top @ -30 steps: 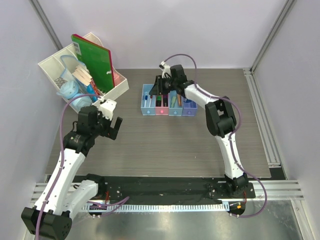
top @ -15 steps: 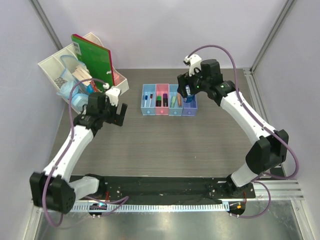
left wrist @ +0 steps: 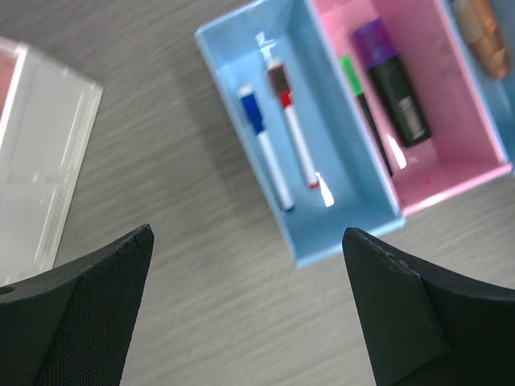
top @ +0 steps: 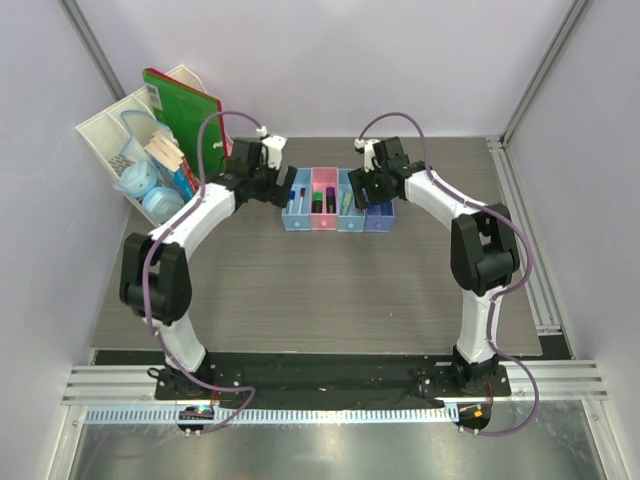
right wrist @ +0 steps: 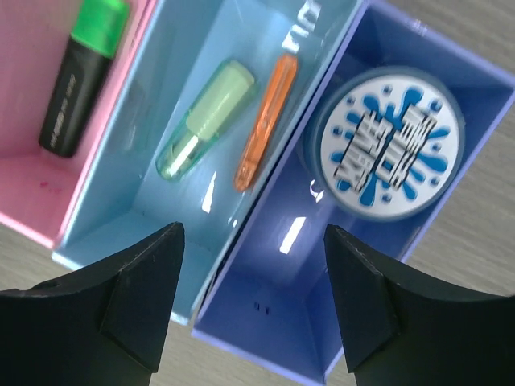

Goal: Sort the stationery into containers
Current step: Move the storage box to the center of the board.

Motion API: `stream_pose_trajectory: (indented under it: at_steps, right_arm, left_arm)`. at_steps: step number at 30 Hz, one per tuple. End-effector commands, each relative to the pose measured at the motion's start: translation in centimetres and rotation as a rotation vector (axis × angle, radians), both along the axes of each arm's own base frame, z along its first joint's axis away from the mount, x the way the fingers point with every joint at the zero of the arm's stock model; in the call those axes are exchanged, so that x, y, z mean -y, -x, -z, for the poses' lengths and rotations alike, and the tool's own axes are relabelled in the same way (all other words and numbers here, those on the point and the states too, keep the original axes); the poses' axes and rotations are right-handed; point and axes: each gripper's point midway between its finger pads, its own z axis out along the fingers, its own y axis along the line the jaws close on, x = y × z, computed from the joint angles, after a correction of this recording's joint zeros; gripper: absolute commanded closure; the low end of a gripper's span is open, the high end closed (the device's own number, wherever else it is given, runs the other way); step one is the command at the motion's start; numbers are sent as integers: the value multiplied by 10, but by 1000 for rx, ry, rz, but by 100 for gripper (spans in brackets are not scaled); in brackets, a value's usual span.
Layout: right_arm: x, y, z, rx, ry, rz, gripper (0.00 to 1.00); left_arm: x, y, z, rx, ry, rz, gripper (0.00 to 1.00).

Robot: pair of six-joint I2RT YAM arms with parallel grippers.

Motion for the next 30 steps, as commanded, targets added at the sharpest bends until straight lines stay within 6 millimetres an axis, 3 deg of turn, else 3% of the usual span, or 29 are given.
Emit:
stream_pose_trajectory:
  at_steps: [1,6,7,15,20,30]
  right_arm:
    - [-16,-31,-48,126,-74,21,25]
    - [-14,-30,-38,111,-56,14,26]
    - [-14,-29,-36,107,-55,11,25]
    - [-9,-7,-14,47,-39,-13,27]
    - [-3,9,10,-3,-15,-23,28]
    - [2,33,17,-28,-21,-30,29]
  left_arm:
    - [37,-33,-15,85,7,39,0]
    - [69,-44,-4,81,-14,72,0]
    - [74,-44,9,59,-23,79,0]
    - [92,-41,40,28,-96,82,0]
    - [102,-27,51,-3,-105,112,0]
    - [114,19,72,-83,-109,168,0]
